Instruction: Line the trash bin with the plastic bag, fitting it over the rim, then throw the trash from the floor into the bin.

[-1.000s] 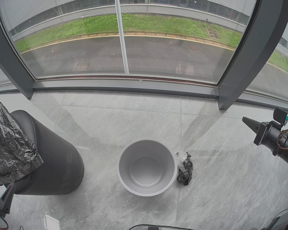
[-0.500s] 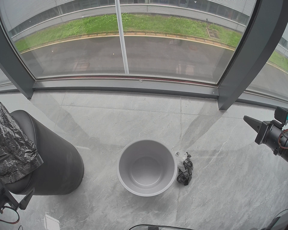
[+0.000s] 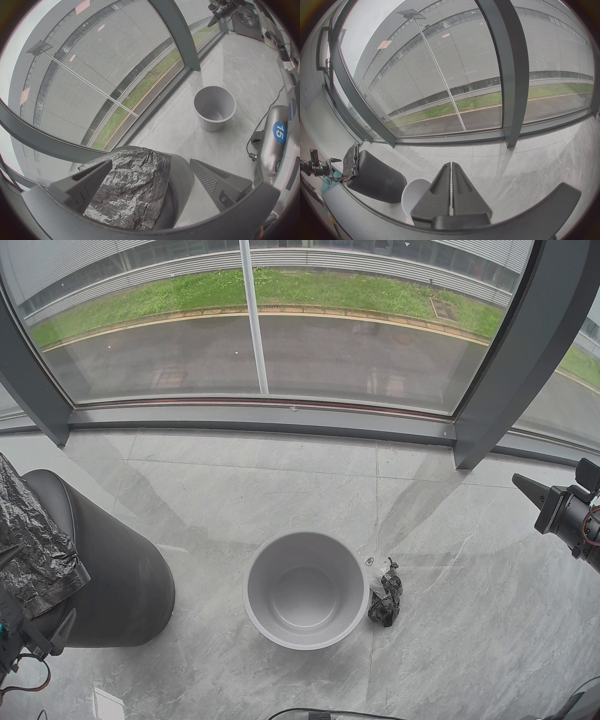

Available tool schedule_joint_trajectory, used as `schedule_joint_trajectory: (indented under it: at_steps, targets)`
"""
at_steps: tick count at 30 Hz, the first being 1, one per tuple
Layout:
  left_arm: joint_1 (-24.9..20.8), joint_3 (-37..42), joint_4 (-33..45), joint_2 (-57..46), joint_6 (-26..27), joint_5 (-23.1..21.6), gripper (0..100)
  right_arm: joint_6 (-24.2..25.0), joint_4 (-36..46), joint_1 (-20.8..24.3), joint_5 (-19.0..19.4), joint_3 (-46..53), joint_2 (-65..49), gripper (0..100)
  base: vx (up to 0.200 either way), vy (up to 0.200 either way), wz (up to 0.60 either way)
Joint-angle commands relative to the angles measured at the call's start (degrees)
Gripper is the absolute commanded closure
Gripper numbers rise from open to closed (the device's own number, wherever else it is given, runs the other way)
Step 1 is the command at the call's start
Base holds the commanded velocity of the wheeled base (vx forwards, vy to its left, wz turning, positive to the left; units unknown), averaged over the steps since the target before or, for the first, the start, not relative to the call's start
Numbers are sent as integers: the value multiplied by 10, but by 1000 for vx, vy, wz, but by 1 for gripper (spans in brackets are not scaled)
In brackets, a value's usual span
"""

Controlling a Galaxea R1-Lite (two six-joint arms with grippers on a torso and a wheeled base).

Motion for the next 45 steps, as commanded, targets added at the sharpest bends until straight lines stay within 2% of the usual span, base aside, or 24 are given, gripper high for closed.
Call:
schedule_joint_trajectory:
  at_steps: [1, 11, 19, 27, 37, 45]
  targets:
    - [10, 42, -48, 57, -1, 0, 0, 1, -2, -1, 2, 1, 2, 100, 0, 0, 0]
    - [10, 51, -57, 81, 2, 25, 0, 1, -1, -4, 2, 1, 3, 100, 0, 0, 0]
    - [11, 55, -106, 122, 1, 41, 0, 1, -1, -4, 2, 2, 4, 100, 0, 0, 0]
    - [19, 46, -119, 161, 2, 43, 0, 1, -2, -11, 3, 1, 4, 100, 0, 0, 0]
    - [56, 48, -221, 236, 3, 41, 0, 1, -2, -13, 3, 2, 10, 100, 0, 0, 0]
    - [57, 44, -227, 238, 12, 42, 0, 1, -2, -13, 3, 2, 11, 100, 0, 0, 0]
